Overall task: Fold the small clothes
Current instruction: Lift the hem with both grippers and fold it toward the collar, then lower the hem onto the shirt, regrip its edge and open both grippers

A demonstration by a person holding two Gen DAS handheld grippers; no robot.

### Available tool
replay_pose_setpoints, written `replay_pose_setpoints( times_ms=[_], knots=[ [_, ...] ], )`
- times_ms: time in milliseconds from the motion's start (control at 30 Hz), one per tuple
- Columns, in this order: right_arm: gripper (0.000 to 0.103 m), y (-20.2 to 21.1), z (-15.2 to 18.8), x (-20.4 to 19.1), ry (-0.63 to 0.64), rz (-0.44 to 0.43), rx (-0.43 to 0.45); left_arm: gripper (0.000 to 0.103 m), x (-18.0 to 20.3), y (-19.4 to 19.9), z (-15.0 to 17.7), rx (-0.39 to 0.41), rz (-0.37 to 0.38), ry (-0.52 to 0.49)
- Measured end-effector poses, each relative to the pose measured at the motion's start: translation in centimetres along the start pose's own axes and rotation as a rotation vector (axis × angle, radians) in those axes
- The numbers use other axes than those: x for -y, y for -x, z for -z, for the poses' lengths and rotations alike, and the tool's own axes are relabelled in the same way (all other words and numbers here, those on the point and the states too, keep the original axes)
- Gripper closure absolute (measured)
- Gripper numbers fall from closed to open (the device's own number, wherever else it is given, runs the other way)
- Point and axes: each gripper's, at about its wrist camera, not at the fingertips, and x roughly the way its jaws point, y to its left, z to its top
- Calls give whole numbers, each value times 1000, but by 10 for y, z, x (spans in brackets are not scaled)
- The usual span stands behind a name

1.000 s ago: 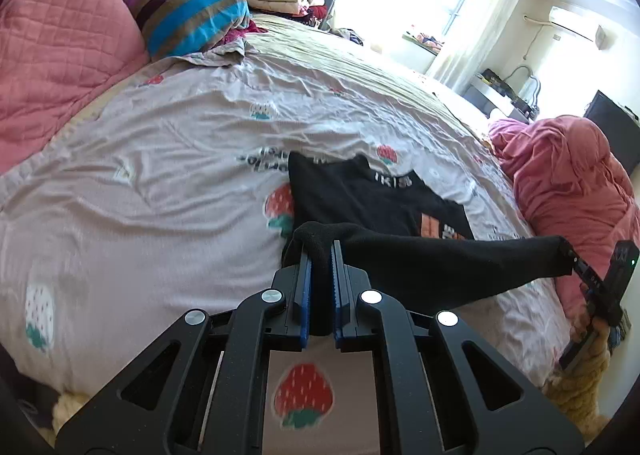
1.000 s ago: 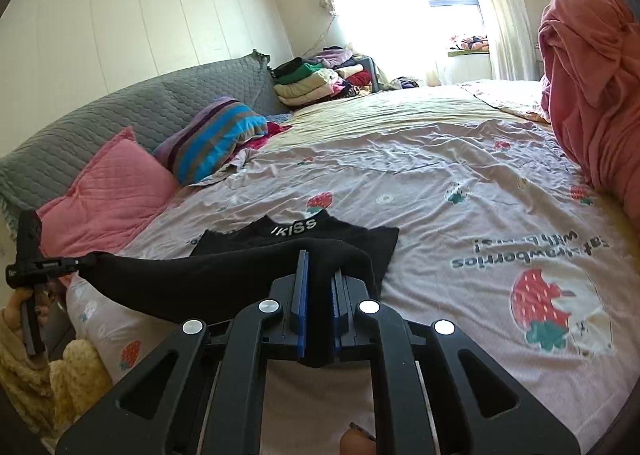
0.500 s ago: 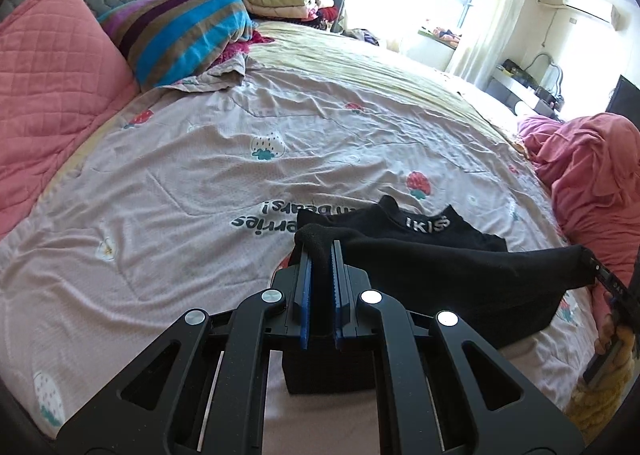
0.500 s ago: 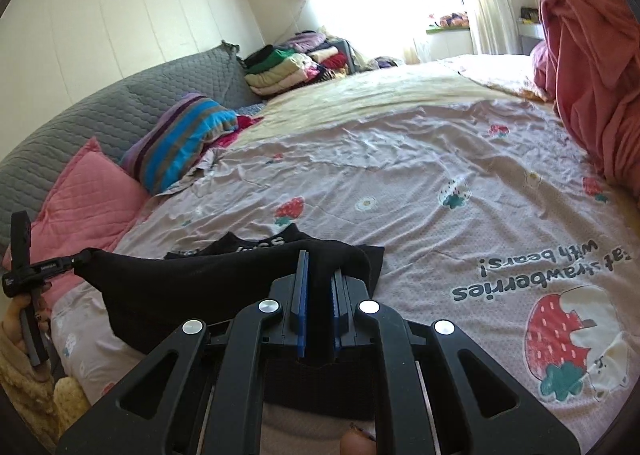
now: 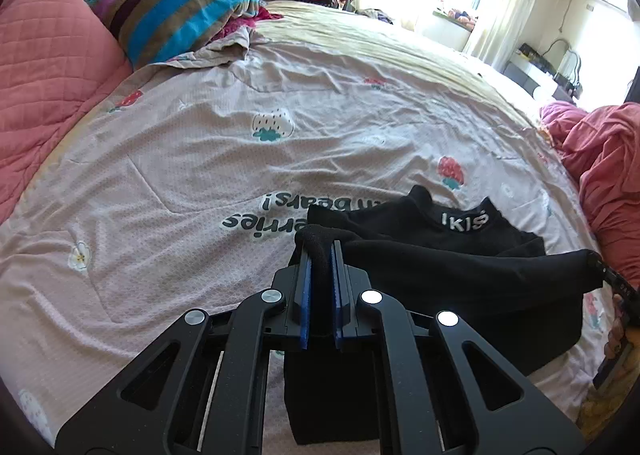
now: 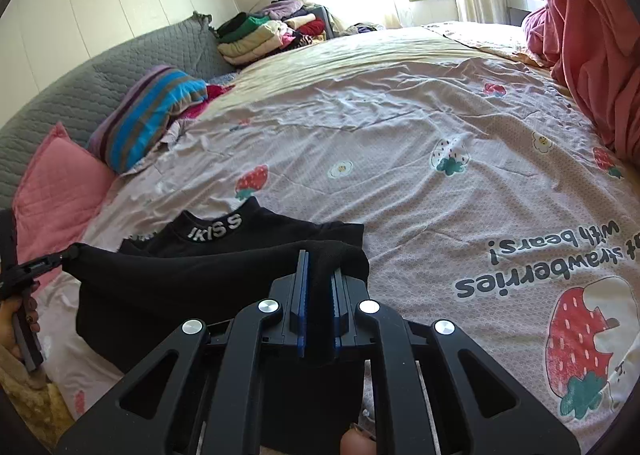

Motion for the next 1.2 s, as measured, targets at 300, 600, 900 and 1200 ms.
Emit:
replay_pose_setpoints(
  times_ms=[300, 600, 900, 1200],
  knots=[
    [83, -21, 5, -4, 30, 79, -18, 94, -3, -12, 7, 0, -16, 13],
    [76, 8, 14, -8, 101, 135, 60, 87, 5, 17, 22, 67, -25, -71],
    [79, -21, 58, -57, 313, 100, -105, 99, 31, -4, 57, -34, -16, -195],
    [79, -72, 42, -65, 287, 126, -143, 99, 50, -51, 52, -91, -57, -236]
  ],
)
